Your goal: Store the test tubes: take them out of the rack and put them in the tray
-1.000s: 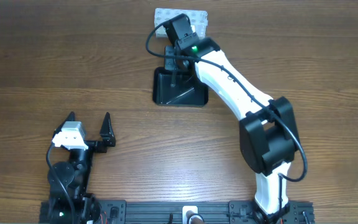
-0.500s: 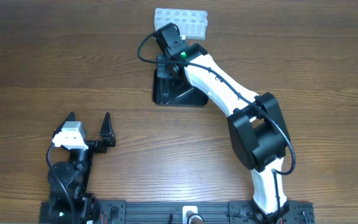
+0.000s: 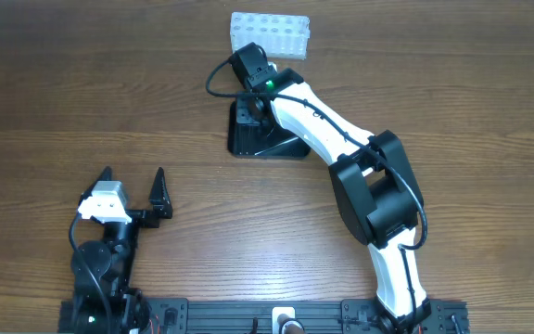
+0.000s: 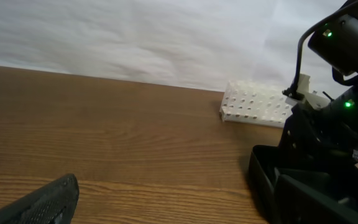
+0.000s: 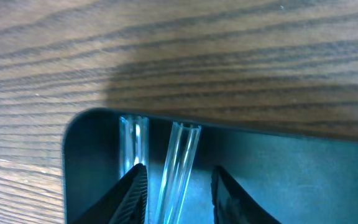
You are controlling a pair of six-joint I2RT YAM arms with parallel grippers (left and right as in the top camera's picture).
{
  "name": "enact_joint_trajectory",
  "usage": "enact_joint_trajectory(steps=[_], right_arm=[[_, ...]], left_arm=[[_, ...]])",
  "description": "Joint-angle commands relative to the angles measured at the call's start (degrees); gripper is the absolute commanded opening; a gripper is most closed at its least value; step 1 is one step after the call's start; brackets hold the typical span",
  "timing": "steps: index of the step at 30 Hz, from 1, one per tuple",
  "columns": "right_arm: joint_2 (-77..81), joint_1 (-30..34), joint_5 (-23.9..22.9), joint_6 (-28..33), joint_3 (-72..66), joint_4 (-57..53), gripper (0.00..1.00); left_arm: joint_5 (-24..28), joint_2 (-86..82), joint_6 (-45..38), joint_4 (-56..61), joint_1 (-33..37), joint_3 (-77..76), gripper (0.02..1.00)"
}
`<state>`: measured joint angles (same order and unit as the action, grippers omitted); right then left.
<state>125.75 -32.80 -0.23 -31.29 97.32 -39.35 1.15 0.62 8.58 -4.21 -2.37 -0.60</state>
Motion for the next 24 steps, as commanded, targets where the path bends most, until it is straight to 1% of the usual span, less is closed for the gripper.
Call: enact_joint_trajectory(steps=[1,5,7,9,11,13,14,16,20,24], right_arm=[[-1.51,-0.39,0.81,0.13,-0.20,1.33,0.417],[-6.19,0.11,0.46,4.04,-0.20,2.80,0.562],[-9.44,0.63,-1.25,6.64,-0.20,3.26,0.645],[-12.52,1.40,-5.16,9.44,-0.20,3.78,0.726],[-14.95,2.49,-10.40,11.74,-0.20,4.79,0.869],[-15.96,4.02,-14.12,13.77,-0.20,6.84,0.982],[-16.00,4.83,-14.93,14.97,-0.20,8.15,0.991],[-15.21,6.71,-15.10,17.05,-0.20,11.10,0.993],[-11.61,9.94,-14.88,17.25,-0.20,17.00,0.989],[-6.78,12.17,-12.61,17.27,-0.20,24.41,0.991]], left_arm=[[0.76,-0.24,-0.04,-0.15,0.42,0.26,0.998],[0.76,-0.24,-0.04,-0.15,0.42,0.26,1.000],[0.76,-0.24,-0.04,-0.15,0.42,0.26,0.998],[0.76,-0.24,-0.04,-0.15,0.42,0.26,1.000],[0.76,-0.24,-0.04,-0.15,0.42,0.26,0.998],[0.76,-0.24,-0.04,-0.15,0.42,0.26,1.000],[0.76,-0.24,-0.04,-0.15,0.42,0.26,0.998],[0.76,-0.24,-0.04,-0.15,0.42,0.26,0.998],[0.76,-0.24,-0.04,-0.15,0.42,0.26,0.998],[0.76,-0.24,-0.04,-0.15,0.42,0.26,1.000]])
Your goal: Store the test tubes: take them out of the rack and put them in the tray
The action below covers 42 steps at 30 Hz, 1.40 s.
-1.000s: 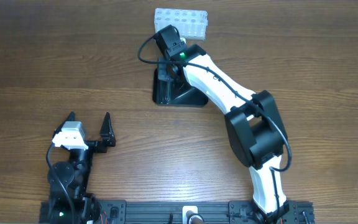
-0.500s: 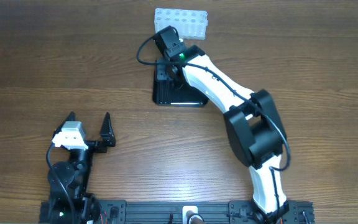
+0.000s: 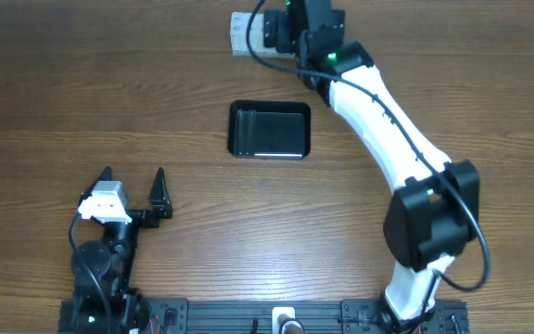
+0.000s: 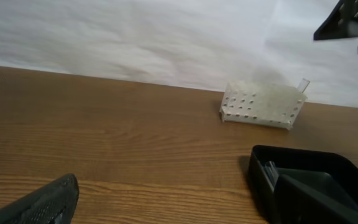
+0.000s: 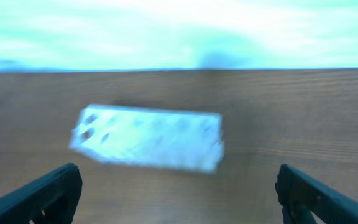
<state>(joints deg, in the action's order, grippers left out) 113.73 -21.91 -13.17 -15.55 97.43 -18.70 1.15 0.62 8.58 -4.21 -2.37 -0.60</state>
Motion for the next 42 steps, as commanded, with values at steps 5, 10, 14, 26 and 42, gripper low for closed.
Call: enact_joint_trajectory(steps=[5,10,14,26,42], right_arm=[[10.03,1.88,0.87,1.51,-0.31,11.04,0.991],[12.90,2.47,0.90,1.51,-0.31,15.76,0.991],[13.90,3.13,0.87,1.51,-0.31,17.00,0.991],[16.59,3.41,0.70,3.28,-0.31,18.75,0.844],[16.59,3.39,0.68,6.45,-0.31,19.61,0.389]], left_arm=[[0.76,-0.24,-0.04,-0.15,0.42,0.26,1.000],[0.76,-0.24,-0.04,-0.15,0.42,0.26,1.000],[0.76,-0.24,-0.04,-0.15,0.42,0.26,1.000],[0.76,-0.24,-0.04,-0.15,0.42,0.26,0.998],[0.76,-0.24,-0.04,-0.15,0.42,0.26,1.000]])
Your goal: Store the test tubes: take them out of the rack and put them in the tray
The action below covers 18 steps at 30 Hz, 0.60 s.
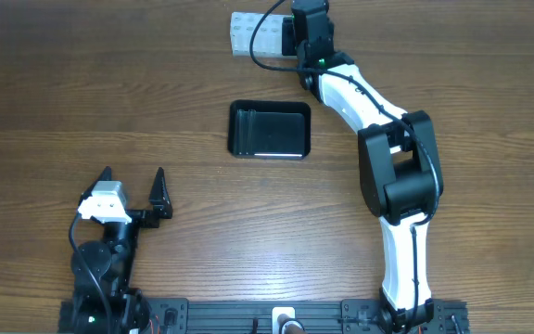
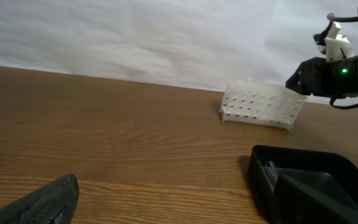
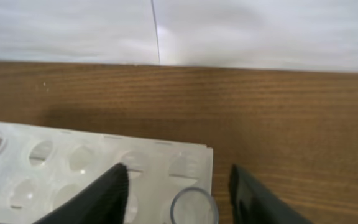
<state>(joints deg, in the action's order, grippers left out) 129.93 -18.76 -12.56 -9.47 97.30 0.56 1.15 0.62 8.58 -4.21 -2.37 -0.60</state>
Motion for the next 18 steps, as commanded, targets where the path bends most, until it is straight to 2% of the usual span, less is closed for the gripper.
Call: enact_joint_trajectory(steps=[1,12,18], right_arm=[[0.39,0.24,0.07,0.37,-0.17,0.35,0.356],[0.39,0.24,0.07,0.85,-0.17,0.26,0.205],[0.39,0.17,0.04,1.03,-0.17,0.33,0.196]], left_arm=[[0.76,-0.24,-0.04,-0.15,0.42,0.26,1.000],[0.76,-0.24,-0.04,-0.15,0.42,0.26,1.000],[0.76,-0.24,-0.04,-0.15,0.42,0.26,1.000]])
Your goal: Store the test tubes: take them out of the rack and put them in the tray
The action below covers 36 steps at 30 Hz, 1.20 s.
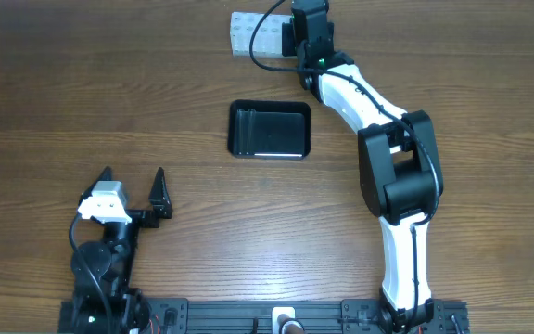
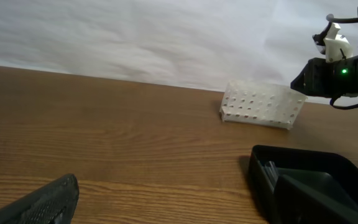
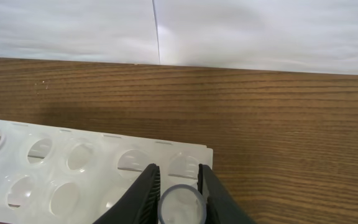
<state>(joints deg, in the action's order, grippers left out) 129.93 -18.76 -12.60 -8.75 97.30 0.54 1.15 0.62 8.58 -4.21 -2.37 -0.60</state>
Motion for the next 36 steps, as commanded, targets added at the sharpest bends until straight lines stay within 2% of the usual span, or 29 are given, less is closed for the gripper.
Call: enact_joint_trajectory(steps=[1,15,26,30,32,36], right_arm=[[0.39,0.13,0.09,0.31,-0.17,0.39,0.189],[-2.25,-1.07,0.07,0.33,-0.15,1.18,0.145],[-16.76,-1.38,-1.46,3.30,-0.15,-0.02,0.139],[-22.97,-1.57,-1.40,2.91,-0.17,-3.91,0.137],[-25.64,-2.03,-1.31,0.24,-0.15,-8.68,0.139],[-27.80,-3.63,4.74,-5.27,-0.17,-20.44,0.139]], left_arm=[[0.76,-0.24,-0.04,-0.15,0.42,0.26,1.000],[0.76,-0.24,-0.04,-0.15,0.42,0.26,1.000],[0.76,-0.24,-0.04,-0.15,0.42,0.26,1.000],[0.76,-0.24,-0.04,-0.15,0.42,0.26,1.000],[0.76,-0.24,-0.04,-0.15,0.42,0.26,1.000],[0.76,-0.24,-0.04,-0.15,0.42,0.26,1.000]])
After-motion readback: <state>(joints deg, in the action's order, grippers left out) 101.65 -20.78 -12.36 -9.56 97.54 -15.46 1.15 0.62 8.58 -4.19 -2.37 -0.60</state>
